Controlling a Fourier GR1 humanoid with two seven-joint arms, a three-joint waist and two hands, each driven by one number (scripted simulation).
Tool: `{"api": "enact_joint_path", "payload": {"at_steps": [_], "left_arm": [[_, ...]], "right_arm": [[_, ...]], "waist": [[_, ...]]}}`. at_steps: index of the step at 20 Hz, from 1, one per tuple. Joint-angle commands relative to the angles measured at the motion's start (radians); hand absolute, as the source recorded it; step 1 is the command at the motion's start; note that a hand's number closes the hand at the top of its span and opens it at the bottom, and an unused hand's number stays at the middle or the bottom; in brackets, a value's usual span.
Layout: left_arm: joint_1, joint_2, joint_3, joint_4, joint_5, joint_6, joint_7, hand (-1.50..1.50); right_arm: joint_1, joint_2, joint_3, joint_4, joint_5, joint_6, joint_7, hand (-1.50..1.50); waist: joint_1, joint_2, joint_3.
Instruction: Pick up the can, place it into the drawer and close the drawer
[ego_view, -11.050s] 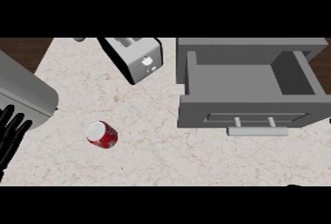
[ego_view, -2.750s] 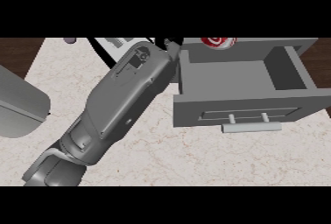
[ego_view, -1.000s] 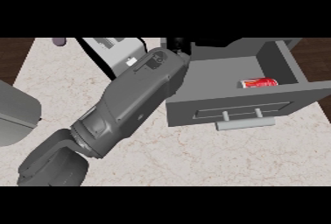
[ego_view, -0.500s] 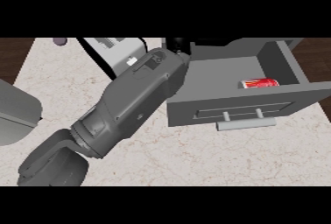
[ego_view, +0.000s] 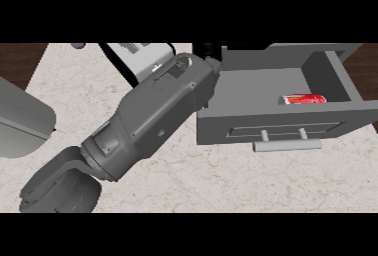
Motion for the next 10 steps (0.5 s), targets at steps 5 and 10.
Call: {"api": "enact_joint_path", "payload": {"at_steps": [5,10], "left_arm": [[0.007,0.0,-0.029,-0.063,0.047,0.053,0.01,-1.5],[-0.047,0.0,-0.007,-0.032,0.028,0.045,0.072,-1.5]], "right_arm": [[-0.162,0.017,0.266,0.077,0.447,-0.065,-0.044,-1.5],[-0.229,0.027,0.409,0.192,0.696,-0.157,-0.089,-1.5]], "waist": [[0.034,0.0,0.0],[0.046,-0.008,0.0]]}}
